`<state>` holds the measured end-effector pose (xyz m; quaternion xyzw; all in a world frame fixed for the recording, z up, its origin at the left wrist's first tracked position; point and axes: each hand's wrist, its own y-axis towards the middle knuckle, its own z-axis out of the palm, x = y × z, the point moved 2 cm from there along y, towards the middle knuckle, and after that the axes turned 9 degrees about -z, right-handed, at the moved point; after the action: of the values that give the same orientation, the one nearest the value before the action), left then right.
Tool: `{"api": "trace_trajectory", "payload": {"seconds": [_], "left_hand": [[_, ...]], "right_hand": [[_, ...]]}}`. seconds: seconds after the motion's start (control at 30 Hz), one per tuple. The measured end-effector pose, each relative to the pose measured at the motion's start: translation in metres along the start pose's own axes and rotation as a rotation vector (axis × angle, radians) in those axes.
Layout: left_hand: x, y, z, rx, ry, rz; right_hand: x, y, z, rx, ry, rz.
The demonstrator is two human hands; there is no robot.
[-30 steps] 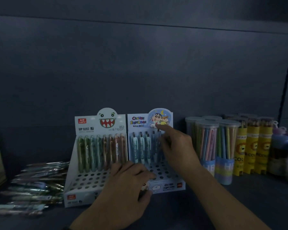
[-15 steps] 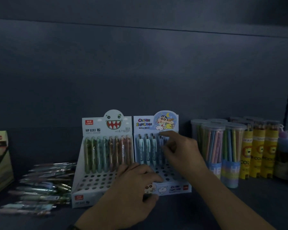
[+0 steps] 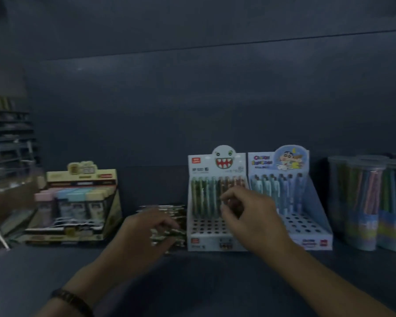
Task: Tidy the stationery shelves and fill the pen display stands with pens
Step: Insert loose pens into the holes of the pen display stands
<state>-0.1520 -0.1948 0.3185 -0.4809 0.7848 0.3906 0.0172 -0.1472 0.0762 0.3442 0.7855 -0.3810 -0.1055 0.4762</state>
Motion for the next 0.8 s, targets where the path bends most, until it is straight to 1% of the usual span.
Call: {"api": "trace_trajectory", "payload": {"seconds": [0.07, 0.17, 0.2, 0.27, 0.3, 0.4, 0.47, 0.63, 0.7, 0.8], "left_hand": [[0.03, -0.017, -0.018, -0.056, 0.046, -0.069], [0.058, -0.034, -0.031, -0.156, 0.031, -0.146], [0.067, -0.038, -0.029, -0.148, 0.023, -0.185], [0.079, -0.042, -0.018, -0.059, -0.032, -0.204], [0.083, -0.042, -0.015, -0.073, -0.016, -0.221], [0.09, -0.047, -0.014, -0.068, 0.069, -0.189], [0.092, -0.047, -0.015, -0.078, 0.102, -0.221], [0.094, -0.047, -0.013, -0.074, 0.084, -0.219], [0.094, -0.046, -0.013, -0.08, 0.078, -0.204], [0.09, -0.047, -0.013, -0.111, 0.107, -0.156]], "right_hand": [[0.027, 0.0, 0.028, 0.11, 0.057, 0.017], [0.056, 0.009, 0.064, 0.243, 0.053, 0.01], [0.062, 0.013, 0.073, 0.272, 0.041, 0.013], [0.071, 0.016, 0.089, 0.321, -0.04, -0.02], [0.074, 0.015, 0.095, 0.349, -0.088, -0.048], [0.078, 0.006, 0.105, 0.412, -0.139, -0.072], [0.079, 0.002, 0.106, 0.442, -0.164, -0.057], [0.085, -0.003, 0.11, 0.55, -0.213, -0.005], [0.085, -0.004, 0.113, 0.553, -0.234, 0.002], [0.085, -0.004, 0.116, 0.55, -0.184, 0.015]]}}
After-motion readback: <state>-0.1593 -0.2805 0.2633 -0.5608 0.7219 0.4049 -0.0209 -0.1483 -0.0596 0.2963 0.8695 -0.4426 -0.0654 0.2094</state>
